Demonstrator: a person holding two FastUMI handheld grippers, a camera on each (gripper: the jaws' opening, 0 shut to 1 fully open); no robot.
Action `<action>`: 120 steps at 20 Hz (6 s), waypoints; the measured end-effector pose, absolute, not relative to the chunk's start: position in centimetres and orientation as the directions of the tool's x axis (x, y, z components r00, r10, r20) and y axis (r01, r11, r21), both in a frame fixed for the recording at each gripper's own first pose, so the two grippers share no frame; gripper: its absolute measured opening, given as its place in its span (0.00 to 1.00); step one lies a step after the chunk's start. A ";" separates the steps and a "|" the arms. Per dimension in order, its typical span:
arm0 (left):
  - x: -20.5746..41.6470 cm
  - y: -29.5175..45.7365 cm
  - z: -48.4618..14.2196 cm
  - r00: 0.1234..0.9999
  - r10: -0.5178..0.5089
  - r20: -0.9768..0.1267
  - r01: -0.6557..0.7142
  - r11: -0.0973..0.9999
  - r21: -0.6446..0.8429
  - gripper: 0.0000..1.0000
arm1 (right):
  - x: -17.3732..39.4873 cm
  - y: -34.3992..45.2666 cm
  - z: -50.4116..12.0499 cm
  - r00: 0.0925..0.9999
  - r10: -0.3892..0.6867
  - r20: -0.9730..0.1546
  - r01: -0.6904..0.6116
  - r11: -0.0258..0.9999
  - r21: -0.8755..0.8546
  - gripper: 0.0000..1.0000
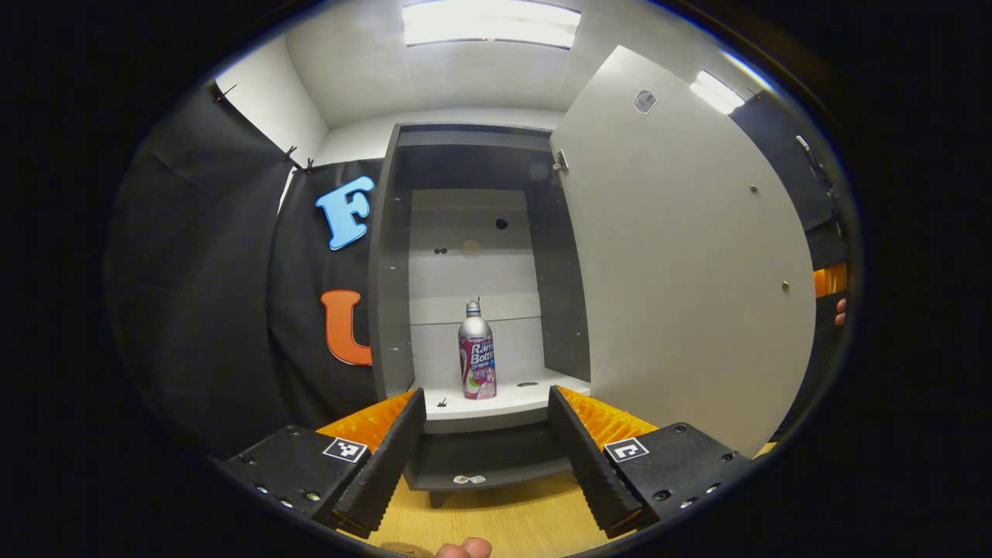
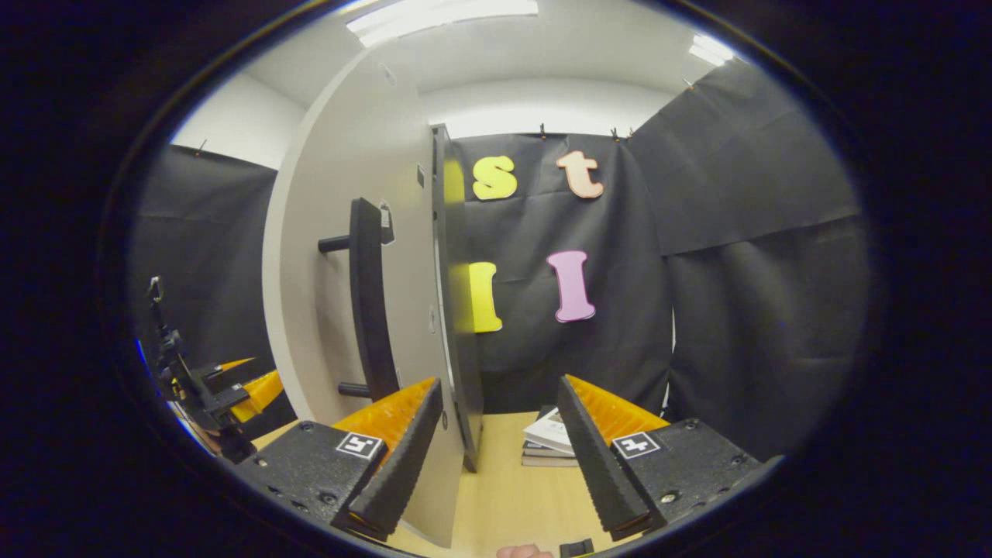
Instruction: Open the cabinet door with the right hand, grasp the bottle in the cabinet with the left hand and place it on the coaster, then close the cabinet door with the right hand.
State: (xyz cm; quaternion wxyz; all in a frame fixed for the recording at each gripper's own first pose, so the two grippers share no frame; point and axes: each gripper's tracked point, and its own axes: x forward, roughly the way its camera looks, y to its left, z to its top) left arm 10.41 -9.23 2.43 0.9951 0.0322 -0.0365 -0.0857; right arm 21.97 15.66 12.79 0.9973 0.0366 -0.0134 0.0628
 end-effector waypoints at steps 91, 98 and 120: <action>6.5 7.4 -28.8 0.942 0.288 -0.169 -0.256 0.948 0.187 0.75 | 21.2 14.8 13.0 0.995 0.075 0.065 -0.082 0.991 0.108 0.94; 5.1 7.8 -30.3 0.928 0.318 -0.194 -0.283 0.941 0.186 0.78 | 21.4 14.7 13.1 0.994 0.080 0.080 -0.088 0.992 0.093 0.94; 3.6 7.0 -18.0 0.960 0.220 -0.172 -0.203 0.973 0.113 0.97 | 21.5 14.1 13.2 0.991 0.077 0.112 -0.081 0.996 0.037 0.94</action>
